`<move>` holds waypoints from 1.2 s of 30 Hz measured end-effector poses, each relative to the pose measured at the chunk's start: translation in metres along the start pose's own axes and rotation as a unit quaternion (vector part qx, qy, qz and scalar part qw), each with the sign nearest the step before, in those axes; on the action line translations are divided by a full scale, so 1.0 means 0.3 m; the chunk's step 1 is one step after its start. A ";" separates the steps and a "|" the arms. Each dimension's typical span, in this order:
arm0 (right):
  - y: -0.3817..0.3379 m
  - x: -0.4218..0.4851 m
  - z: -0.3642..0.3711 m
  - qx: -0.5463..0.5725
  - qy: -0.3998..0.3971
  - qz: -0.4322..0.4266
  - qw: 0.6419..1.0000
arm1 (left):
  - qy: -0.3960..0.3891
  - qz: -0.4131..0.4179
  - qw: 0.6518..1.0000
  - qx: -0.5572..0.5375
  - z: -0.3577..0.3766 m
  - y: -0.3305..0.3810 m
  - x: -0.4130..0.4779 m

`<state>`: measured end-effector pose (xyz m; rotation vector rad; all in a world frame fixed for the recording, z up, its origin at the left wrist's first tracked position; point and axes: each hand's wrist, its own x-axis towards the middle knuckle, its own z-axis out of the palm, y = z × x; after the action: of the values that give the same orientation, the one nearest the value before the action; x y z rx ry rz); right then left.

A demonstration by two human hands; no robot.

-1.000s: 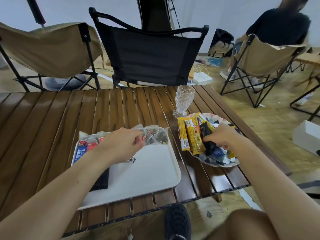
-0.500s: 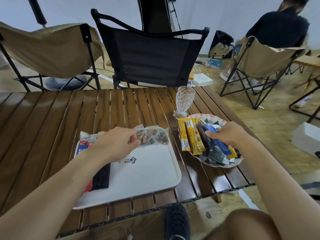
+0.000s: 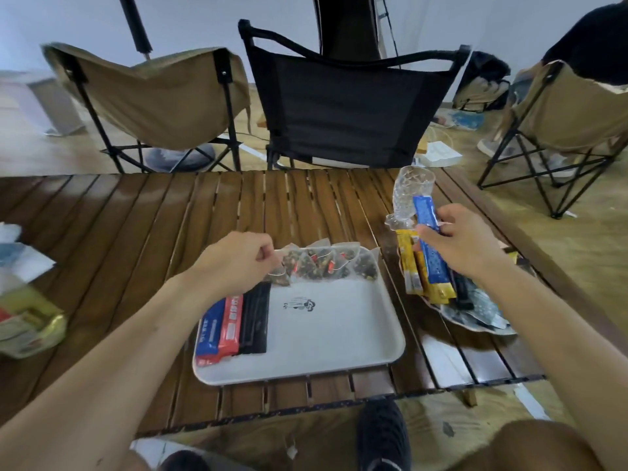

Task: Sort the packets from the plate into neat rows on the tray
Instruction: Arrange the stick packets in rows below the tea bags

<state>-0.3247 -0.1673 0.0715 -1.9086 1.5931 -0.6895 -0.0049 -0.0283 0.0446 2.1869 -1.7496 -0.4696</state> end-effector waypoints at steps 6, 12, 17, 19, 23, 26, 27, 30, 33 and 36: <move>-0.157 -0.081 0.207 0.095 -0.102 -0.044 0.989 | 0.003 -0.038 0.999 -0.019 -0.034 -0.135 -0.042; -0.265 -0.168 0.401 0.041 -0.254 -0.044 0.965 | -0.022 -0.076 0.996 -0.041 -0.056 -0.223 -0.100; -0.323 -0.204 0.525 -0.021 -0.261 -0.083 0.962 | -0.084 -0.121 0.989 -0.016 -0.034 -0.278 -0.132; -0.340 -0.218 0.551 -0.040 -0.263 -0.081 0.961 | -0.111 -0.126 0.986 -0.003 -0.020 -0.284 -0.137; -0.351 -0.253 0.603 -0.003 -0.304 -0.029 0.952 | -0.154 -0.121 0.981 0.012 0.004 -0.288 -0.133; -0.354 -0.263 0.637 -0.045 -0.309 -0.016 0.950 | -0.168 -0.115 0.979 0.021 0.023 -0.287 -0.123; -0.353 -0.263 0.644 -0.052 -0.302 -0.013 0.952 | -0.170 -0.113 0.979 0.020 0.026 -0.285 -0.121; -0.350 -0.259 0.654 -0.006 -0.297 0.015 0.955 | -0.172 -0.115 0.978 0.009 0.029 -0.284 -0.120; -0.346 -0.257 0.657 0.048 -0.304 0.054 0.950 | -0.169 -0.115 0.979 0.002 0.031 -0.283 -0.122; -0.338 -0.255 0.661 0.073 -0.305 0.067 0.947 | -0.169 -0.114 0.979 -0.002 0.033 -0.286 -0.124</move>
<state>-0.1286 -0.0598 -0.0022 -1.6630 1.2182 -0.1238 0.0585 0.0259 0.0015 2.4303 -1.6498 -0.9479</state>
